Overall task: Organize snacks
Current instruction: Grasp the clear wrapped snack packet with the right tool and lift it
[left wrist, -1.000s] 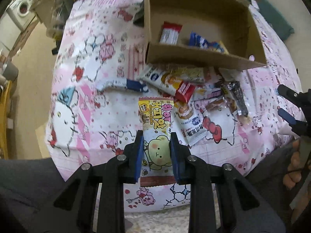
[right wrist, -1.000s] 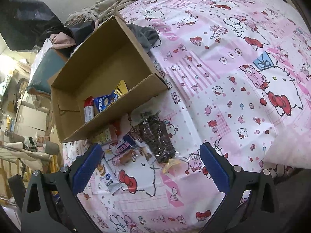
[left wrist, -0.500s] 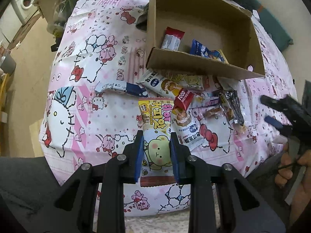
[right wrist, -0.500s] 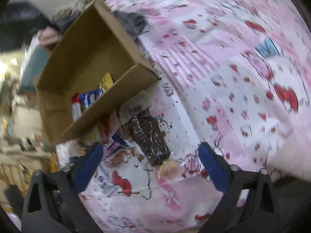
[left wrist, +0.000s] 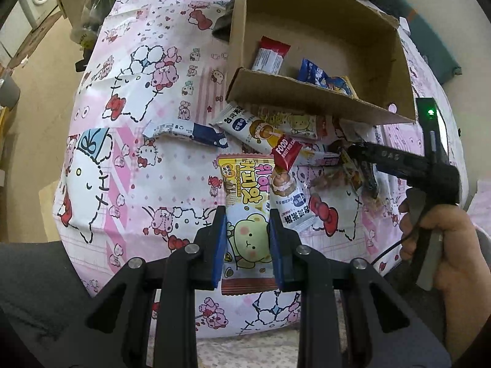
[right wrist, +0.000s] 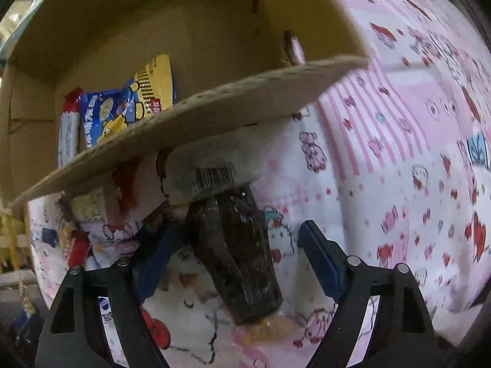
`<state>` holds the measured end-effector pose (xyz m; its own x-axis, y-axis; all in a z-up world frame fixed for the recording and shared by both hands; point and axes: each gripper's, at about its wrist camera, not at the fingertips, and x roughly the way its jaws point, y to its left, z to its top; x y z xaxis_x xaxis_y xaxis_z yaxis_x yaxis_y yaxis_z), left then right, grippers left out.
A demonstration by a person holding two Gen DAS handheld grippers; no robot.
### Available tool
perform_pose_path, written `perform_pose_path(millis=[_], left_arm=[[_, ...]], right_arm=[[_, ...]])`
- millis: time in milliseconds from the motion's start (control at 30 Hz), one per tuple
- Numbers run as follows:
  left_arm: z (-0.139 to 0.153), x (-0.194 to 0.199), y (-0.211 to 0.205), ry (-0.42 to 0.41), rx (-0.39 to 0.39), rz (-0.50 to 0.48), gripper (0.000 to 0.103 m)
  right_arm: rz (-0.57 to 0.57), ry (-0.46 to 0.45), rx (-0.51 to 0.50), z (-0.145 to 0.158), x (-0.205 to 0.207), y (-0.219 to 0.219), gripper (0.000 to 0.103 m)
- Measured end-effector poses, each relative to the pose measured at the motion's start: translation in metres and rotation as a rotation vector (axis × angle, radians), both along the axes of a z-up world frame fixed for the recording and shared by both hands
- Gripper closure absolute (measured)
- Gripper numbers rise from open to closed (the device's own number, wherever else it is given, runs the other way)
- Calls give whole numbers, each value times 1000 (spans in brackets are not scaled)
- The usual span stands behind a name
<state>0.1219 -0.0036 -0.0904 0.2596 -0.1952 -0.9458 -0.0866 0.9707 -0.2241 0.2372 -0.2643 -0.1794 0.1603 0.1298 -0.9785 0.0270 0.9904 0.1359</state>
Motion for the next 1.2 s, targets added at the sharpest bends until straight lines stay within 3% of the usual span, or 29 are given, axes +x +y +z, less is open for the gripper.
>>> perform_pose_path(millis=[100,167,300,567,633,800,900,967,1200], left_arm=[[-1,1,-1,4,-3,1,81],[-1,2,-1,4,0,1,81],[-2,3,-1,9,0,2,81],[-3,2,2,10,-5,12,81],[-2,2,2,7,-4,12,81],[-2,2,2,5,-5,20,81],[-1,2,4,2,-5,25,81],[-2,2,4,7,-6,24,81],[-3,3,0,7,1,15,81]], right_arm=[[85,-23,-90,-3,-4,16,21],[95,-37,-80,-1,-5,18,34],[121,-38,-50,7,-11,20,47],[21,-5,216,27,-30,-15,57],[-8,-17,258,31,-30,-27,67],[-73,-27,317,35,-31,-49,77],[-96,-51,309,50,-36,-61,83],[-95,-57,234,54,-35,-64,83],[-28,3,141,27,-27,-44,84]])
